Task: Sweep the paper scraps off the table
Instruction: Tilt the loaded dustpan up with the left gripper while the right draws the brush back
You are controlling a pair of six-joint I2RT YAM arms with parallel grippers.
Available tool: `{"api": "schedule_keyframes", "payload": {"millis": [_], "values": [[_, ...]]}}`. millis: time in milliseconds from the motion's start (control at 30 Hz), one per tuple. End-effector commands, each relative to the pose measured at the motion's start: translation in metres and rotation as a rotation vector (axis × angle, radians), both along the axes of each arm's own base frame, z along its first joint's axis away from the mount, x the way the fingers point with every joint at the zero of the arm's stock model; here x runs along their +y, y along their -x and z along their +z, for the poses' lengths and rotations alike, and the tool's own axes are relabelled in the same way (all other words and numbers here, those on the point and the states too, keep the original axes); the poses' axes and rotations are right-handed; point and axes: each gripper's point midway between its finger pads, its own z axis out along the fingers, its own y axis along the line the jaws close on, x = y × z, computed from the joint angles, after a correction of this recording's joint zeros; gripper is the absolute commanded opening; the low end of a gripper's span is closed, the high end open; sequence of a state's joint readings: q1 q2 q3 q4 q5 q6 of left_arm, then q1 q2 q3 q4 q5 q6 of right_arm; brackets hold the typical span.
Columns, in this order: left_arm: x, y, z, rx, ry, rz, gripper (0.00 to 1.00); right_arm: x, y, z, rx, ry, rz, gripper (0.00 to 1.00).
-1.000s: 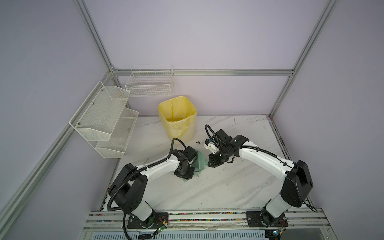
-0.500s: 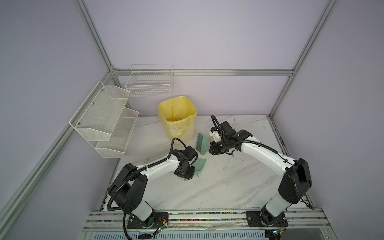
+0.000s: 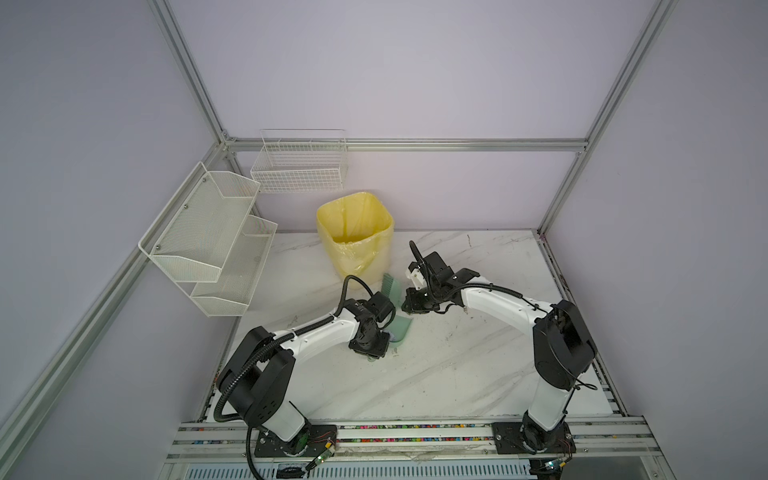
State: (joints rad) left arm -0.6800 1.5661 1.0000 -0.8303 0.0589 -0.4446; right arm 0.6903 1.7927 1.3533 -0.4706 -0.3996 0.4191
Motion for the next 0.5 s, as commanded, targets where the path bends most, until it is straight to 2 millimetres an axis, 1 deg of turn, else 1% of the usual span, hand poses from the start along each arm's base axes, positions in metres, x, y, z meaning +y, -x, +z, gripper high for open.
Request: {"api": "schedule_keyframes", "payload": {"millis": [0, 67, 133, 267, 467], "values": [[0.008, 0.001, -0.003, -0.010, -0.021, 0.004, 0.13, 0.011, 0.022, 0.023, 0.021, -0.139, 0.041, 0.00], [0.007, 0.000, -0.002, -0.012, -0.021, 0.006, 0.13, 0.009, 0.034, 0.027, 0.033, -0.171, 0.042, 0.00], [0.007, -0.001, -0.001, -0.016, -0.017, 0.009, 0.13, -0.001, 0.039, 0.032, 0.015, -0.156, 0.019, 0.00], [0.006, -0.002, 0.003, -0.027, -0.006, 0.012, 0.13, -0.024, 0.036, 0.044, -0.055, -0.106, -0.066, 0.00], [0.003, -0.005, 0.015, -0.064, 0.023, 0.024, 0.13, -0.030, 0.034, 0.064, -0.099, -0.147, -0.121, 0.00]]}}
